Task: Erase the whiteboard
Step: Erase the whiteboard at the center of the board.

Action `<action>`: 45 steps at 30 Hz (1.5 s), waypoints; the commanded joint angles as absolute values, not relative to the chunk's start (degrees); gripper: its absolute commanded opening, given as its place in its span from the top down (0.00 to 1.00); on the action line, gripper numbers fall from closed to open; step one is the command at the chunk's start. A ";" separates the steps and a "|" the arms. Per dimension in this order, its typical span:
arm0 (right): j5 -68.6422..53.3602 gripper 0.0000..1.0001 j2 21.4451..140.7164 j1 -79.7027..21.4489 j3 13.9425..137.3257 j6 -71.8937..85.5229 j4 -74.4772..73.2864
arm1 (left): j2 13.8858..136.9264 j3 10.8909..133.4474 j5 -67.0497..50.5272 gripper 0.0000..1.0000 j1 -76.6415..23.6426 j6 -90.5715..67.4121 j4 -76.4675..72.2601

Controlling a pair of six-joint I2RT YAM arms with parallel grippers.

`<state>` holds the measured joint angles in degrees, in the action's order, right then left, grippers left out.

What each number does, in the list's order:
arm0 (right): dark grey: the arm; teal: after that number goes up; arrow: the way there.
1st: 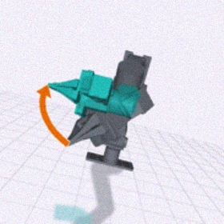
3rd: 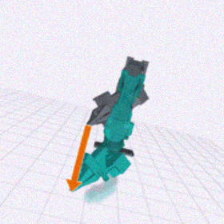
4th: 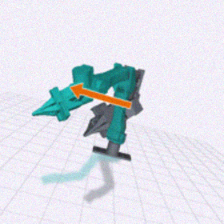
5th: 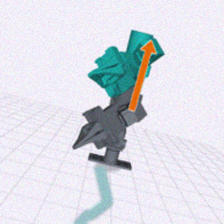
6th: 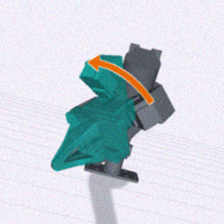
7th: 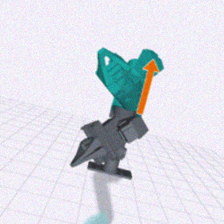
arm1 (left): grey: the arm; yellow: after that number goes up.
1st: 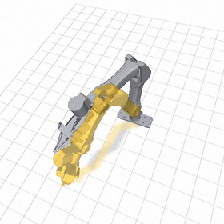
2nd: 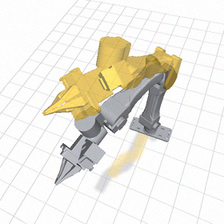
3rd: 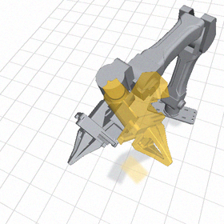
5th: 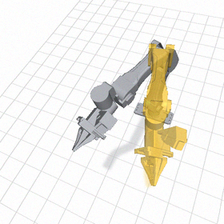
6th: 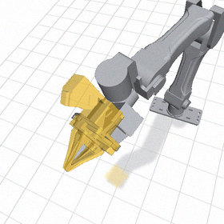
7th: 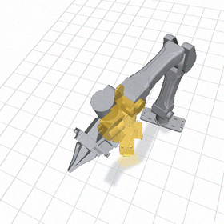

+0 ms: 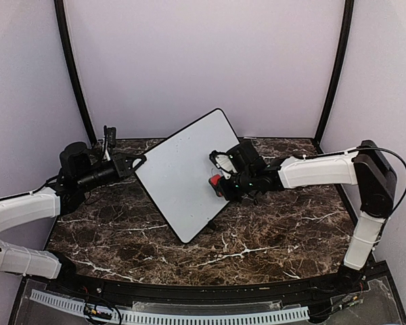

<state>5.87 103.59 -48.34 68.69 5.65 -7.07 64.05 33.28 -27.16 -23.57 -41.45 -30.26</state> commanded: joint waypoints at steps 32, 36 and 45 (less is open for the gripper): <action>2.03 0.82 106.67 -44.64 71.62 3.92 -4.79 | 61.89 34.19 -33.10 1.00 -24.52 -42.92 -37.76; 0.41 0.82 105.35 -44.65 67.48 5.14 -3.37 | 61.77 34.19 -33.08 1.00 -24.52 -43.00 -37.77; 0.99 0.83 101.38 -46.94 58.84 6.78 -1.59 | 61.96 34.12 -33.46 1.00 -24.52 -43.46 -38.20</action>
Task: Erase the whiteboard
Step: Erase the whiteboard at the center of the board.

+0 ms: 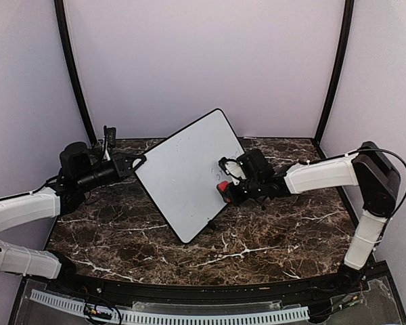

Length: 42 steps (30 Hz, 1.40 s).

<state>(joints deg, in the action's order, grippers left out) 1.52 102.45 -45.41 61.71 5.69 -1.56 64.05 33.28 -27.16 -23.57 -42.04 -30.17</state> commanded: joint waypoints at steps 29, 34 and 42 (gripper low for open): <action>2.46 0.82 107.58 -44.61 74.57 3.34 -5.15 | 61.40 34.10 -33.30 1.00 -24.52 -43.15 -37.97; 2.29 0.82 104.95 -44.32 66.28 4.66 -2.46 | 61.31 34.12 -33.41 1.00 -24.52 -43.29 -38.06; 1.31 0.82 102.63 -43.68 60.28 5.89 -0.22 | 61.82 34.06 -33.79 1.00 -24.52 -43.63 -38.45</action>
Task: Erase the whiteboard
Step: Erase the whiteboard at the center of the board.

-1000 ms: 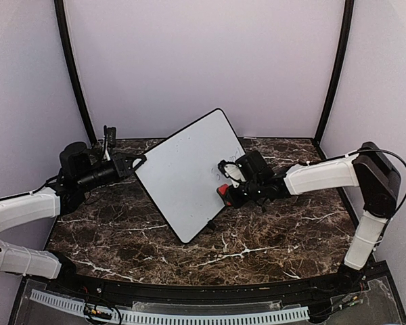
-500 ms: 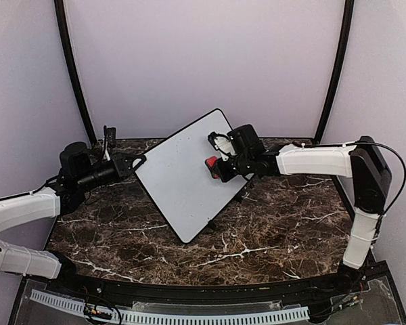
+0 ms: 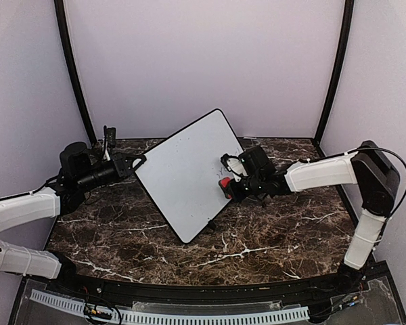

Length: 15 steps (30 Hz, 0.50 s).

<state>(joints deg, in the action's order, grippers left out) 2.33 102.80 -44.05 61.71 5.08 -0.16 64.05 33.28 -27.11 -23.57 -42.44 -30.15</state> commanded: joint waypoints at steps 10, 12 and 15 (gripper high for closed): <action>-0.98 0.82 105.43 -46.49 70.70 3.15 -1.03 | 61.96 34.01 -33.50 1.00 -24.52 -43.50 -38.41; -0.20 0.82 106.22 -47.71 72.51 2.71 -0.53 | 61.97 34.01 -33.47 1.00 -24.52 -43.45 -38.36; 1.99 0.82 106.91 -49.56 73.25 2.05 1.50 | 61.96 34.01 -33.34 1.00 -24.52 -43.31 -38.20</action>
